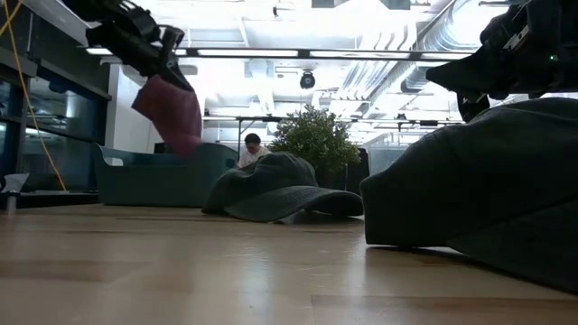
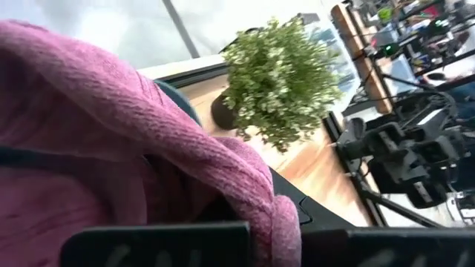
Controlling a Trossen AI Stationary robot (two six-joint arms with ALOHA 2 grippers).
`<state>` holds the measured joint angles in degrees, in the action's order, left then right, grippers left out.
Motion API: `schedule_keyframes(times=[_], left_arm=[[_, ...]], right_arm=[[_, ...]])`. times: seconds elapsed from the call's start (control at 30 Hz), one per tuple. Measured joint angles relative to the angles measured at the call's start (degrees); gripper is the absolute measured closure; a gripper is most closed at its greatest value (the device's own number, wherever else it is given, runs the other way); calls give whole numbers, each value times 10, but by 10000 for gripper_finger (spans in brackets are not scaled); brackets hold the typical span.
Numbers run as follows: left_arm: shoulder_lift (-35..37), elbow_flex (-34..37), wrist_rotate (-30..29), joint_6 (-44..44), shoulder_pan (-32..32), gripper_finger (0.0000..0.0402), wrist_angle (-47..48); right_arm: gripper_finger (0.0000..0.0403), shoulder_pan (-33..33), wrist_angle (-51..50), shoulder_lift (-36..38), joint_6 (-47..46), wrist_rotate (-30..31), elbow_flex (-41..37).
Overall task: Pick & Place hat
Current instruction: Put the dark red cap into the blue bin
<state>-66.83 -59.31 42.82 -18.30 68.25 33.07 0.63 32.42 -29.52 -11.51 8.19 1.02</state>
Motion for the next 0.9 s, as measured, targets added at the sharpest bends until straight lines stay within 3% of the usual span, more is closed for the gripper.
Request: schedule_keyframes(times=[0.3,0.6,0.77,0.9], left_arm=[[-43,0,-27,38,0,401,0],[-52,0,-12,41,-1,401,-1],[-67,0,-18,41,-31,401,-10],[-80,0,-69,41,-58,401,-22]], right_arm=[[402,0,0,0,0,0,0],[402,0,0,0,0,0,0],[402,0,0,0,0,0,0],[402,0,0,0,0,0,0]])
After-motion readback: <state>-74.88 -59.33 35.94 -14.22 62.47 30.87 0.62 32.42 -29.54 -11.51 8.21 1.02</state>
